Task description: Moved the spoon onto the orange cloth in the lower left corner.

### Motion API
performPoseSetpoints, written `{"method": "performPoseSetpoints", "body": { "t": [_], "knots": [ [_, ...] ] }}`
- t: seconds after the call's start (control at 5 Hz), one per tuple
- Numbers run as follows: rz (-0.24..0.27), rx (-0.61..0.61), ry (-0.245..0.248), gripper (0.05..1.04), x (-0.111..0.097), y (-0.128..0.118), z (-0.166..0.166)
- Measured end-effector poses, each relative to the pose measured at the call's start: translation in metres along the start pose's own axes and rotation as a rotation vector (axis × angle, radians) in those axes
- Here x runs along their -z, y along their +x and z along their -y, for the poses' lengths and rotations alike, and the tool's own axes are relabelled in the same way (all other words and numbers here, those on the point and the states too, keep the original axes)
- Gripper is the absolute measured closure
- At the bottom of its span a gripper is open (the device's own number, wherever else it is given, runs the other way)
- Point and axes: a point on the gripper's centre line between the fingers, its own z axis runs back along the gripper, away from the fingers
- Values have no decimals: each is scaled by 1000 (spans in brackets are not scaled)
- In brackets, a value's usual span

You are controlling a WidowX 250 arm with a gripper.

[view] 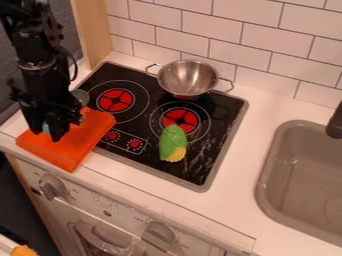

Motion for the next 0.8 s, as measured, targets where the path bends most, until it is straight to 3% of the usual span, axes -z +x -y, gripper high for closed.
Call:
{"method": "performPoseSetpoints", "body": {
  "t": [0.2,0.4,0.6,0.8],
  "knots": [
    [-23,3,21,277,5,1,-3],
    [-20,32,41,83,4,8,2],
    [-12,67,15,81,-10,7,18],
    [87,84,-9,83,-43,10,33]
  ]
}}
